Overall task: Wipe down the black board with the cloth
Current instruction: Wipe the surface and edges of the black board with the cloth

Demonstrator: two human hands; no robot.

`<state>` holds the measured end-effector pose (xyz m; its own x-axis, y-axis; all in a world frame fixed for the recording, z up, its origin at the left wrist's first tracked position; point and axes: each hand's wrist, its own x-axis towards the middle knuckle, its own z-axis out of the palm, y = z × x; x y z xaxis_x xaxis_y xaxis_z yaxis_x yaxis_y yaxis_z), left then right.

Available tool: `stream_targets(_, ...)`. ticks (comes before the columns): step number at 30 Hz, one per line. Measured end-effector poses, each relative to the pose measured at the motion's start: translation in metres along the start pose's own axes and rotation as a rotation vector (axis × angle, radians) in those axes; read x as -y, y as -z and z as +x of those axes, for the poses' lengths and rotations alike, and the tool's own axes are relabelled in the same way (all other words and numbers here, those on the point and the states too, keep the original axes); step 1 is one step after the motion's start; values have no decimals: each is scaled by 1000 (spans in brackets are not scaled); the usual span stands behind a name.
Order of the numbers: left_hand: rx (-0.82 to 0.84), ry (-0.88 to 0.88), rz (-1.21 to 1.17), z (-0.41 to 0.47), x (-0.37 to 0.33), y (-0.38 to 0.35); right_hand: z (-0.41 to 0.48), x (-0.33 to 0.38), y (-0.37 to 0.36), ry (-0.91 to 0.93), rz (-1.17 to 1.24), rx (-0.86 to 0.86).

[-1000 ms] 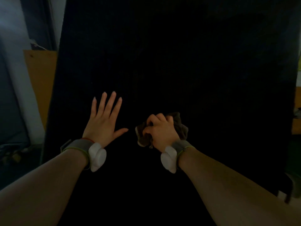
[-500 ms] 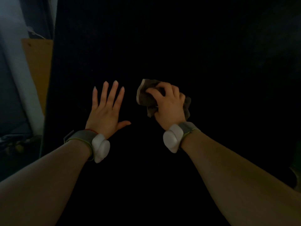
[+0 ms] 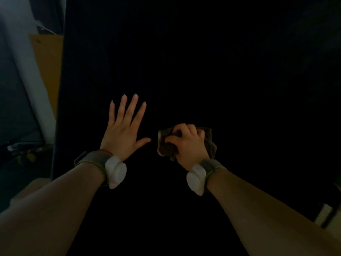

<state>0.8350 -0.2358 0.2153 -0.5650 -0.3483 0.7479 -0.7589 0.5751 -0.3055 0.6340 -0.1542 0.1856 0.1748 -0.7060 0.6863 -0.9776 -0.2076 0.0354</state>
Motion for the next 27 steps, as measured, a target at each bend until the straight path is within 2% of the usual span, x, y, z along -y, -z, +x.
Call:
stream_targets(7, 66, 22, 4, -15, -6, -9, -17, -7, -6, 111, -84, 272)
stream_targets(9, 96, 31, 16, -13, -6, -11, -11, -5, 11, 120, -35, 211)
stream_targets(13, 66, 51, 32, -13, -6, -17, 12, -6, 43, -23, 54, -180)
stream_targets(14, 55, 50, 37, -13, -6, -18, 20, -5, 43, -71, 44, -213)
stream_targets(19, 40, 45, 56, -15, -5, -22, 24, 7, 11, -158, -74, -153)
stream_targets(22, 24, 32, 49, -16, -5, -21, 10, 11, -4, -89, -35, -126)
stream_targets(25, -1, 36, 30, -18, -5, -20, -11, 13, -24, -24, 6, -9)
stream_targets(27, -4, 37, 27, -26, -7, -21, -24, 17, -34, -19, 58, -46)
